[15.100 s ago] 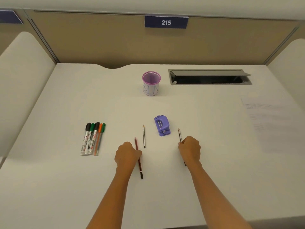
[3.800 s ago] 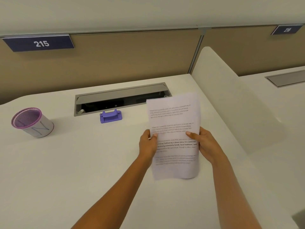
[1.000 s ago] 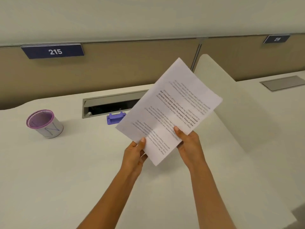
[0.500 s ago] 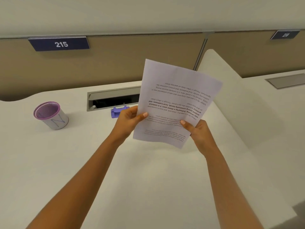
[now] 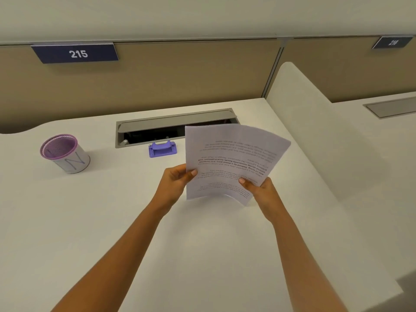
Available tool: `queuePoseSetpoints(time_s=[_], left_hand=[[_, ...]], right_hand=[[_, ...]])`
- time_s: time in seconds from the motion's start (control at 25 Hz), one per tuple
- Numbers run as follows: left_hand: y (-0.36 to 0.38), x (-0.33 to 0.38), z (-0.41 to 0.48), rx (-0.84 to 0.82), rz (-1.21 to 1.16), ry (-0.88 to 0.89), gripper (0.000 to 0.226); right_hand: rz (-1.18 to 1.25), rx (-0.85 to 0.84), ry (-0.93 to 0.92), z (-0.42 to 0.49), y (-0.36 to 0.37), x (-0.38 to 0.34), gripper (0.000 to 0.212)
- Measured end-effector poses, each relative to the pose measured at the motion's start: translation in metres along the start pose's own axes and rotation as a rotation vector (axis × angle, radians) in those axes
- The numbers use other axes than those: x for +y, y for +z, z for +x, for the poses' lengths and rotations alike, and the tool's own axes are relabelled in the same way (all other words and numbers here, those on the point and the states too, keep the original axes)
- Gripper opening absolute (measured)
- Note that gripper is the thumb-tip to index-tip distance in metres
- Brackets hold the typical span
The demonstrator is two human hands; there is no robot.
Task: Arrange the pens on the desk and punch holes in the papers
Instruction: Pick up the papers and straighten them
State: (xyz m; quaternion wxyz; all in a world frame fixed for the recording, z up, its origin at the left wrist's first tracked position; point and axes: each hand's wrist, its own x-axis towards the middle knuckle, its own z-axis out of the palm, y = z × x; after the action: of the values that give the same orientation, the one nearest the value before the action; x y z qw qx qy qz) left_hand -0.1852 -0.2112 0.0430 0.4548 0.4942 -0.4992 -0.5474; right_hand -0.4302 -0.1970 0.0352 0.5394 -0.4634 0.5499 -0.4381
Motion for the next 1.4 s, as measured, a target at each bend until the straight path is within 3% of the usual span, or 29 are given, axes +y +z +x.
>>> queuePoseSetpoints(time_s=[0.12, 0.28, 0.44, 0.6, 0.76, 0.96, 1.12, 1.28, 1.4], left_hand=[[0.002, 0.005, 0.007, 0.050, -0.048, -0.021, 0.021], [0.003, 0.014, 0.016, 0.159, -0.293, -0.078, 0.019], [0.014, 0.023, 0.024, 0.254, -0.631, -0.190, 0.018], [0.039, 0.020, 0.021, 0.237, -0.794, -0.255, 0.024], [0.052, 0.011, 0.015, 0.222, -0.890, -0.313, 0.022], [0.032, 0.004, 0.015, 0.240, -0.804, -0.354, 0.015], [-0.022, 0.015, 0.029, 0.325, -0.629, -0.236, 0.018], [-0.060, 0.029, 0.035, 0.174, -0.149, -0.076, 0.023], [-0.061, 0.030, 0.033, 0.051, 0.027, 0.026, 0.024]], right_hand=[[0.020, -0.016, -0.024, 0.007, -0.009, -0.011, 0.031], [0.093, -0.026, -0.082, 0.010, -0.030, -0.022, 0.032], [0.462, 0.100, 0.020, 0.003, -0.020, -0.012, 0.034], [0.555, -0.017, -0.045, -0.003, 0.020, -0.014, 0.032], [0.627, 0.126, -0.067, 0.004, 0.033, -0.023, 0.034], [0.487, 0.147, -0.095, 0.005, 0.007, -0.022, 0.030], [0.384, 0.140, -0.108, 0.002, -0.030, -0.019, 0.032], [0.274, 0.113, -0.114, 0.002, -0.058, -0.020, 0.030], [0.178, 0.095, -0.082, 0.006, -0.065, -0.015, 0.029]])
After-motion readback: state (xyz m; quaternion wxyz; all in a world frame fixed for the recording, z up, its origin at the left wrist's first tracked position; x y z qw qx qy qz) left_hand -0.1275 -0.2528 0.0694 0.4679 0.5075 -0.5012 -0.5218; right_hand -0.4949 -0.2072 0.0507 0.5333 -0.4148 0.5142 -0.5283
